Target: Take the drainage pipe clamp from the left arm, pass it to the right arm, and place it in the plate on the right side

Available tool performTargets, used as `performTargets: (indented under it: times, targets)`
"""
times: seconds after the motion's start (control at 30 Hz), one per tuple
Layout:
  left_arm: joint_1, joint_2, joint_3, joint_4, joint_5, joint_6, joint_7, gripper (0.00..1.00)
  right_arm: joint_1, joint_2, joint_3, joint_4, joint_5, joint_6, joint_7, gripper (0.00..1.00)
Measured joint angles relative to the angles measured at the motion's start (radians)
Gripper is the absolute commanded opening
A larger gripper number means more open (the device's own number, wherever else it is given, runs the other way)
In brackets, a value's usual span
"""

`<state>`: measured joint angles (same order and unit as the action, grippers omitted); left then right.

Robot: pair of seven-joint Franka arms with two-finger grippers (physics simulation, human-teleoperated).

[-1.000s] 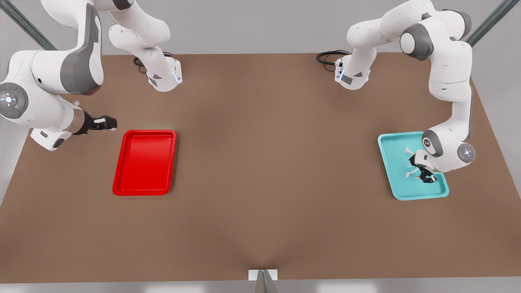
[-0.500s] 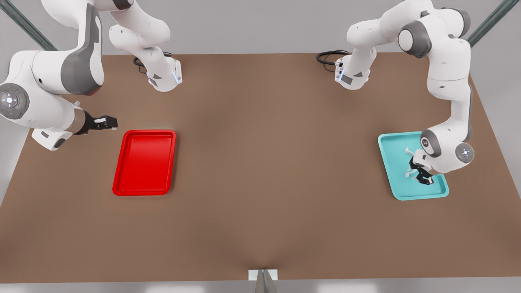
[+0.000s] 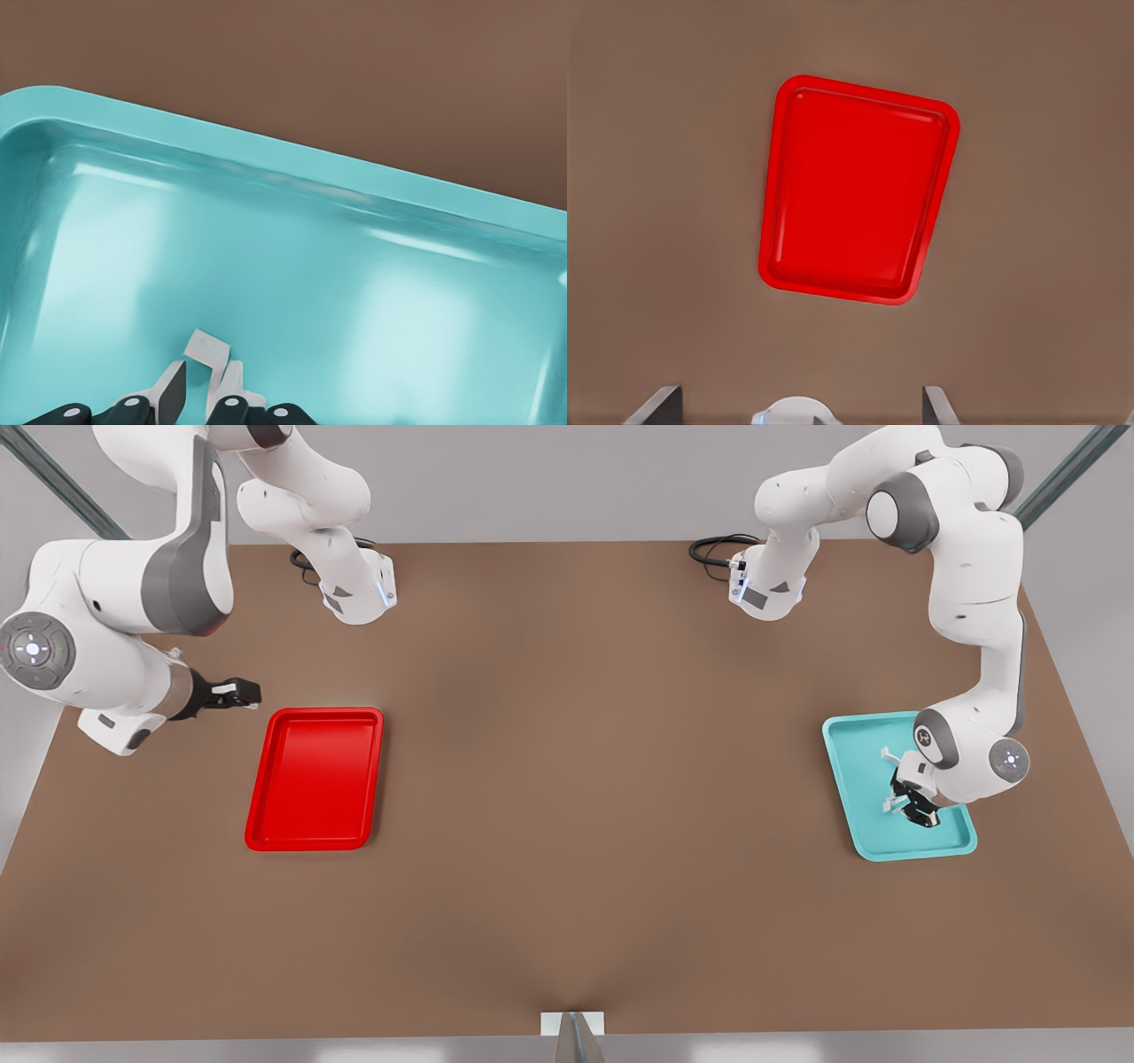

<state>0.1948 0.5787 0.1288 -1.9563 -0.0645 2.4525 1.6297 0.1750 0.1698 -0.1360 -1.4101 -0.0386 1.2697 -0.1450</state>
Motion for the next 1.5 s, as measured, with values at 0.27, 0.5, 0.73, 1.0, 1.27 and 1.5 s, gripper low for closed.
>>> performTargets:
  times: [0.27, 0.5, 0.73, 1.0, 1.27, 1.5]
  targets:
    - [0.003, 0.005, 0.000, 0.002, 0.000, 0.000, 0.002, 0.21, 0.001, 0.006, 0.000, 0.001, -0.001, -0.005, 0.000, 1.00]
    - [0.000, 0.005, 0.000, 0.005, 0.001, -0.002, -0.004, 0.21, 0.001, 0.006, 0.000, 0.001, -0.002, -0.007, -0.001, 1.00]
    - [-0.001, 0.015, 0.000, 0.006, 0.001, -0.003, -0.011, 0.21, 0.001, 0.007, 0.000, 0.001, -0.002, -0.008, -0.001, 1.00]
    - [-0.001, 0.017, 0.000, 0.006, -0.001, -0.002, -0.019, 0.21, 0.001, 0.008, 0.000, 0.001, -0.001, -0.009, -0.001, 1.00]
    - [-0.008, 0.003, 0.000, 0.008, 0.002, -0.011, -0.052, 0.21, 0.002, 0.008, 0.000, 0.001, -0.002, -0.009, -0.001, 1.00]
    - [-0.141, -0.128, 0.000, 0.013, 0.031, -0.176, -0.234, 0.21, 0.037, 0.020, 0.010, 0.014, 0.007, -0.006, -0.002, 1.00]
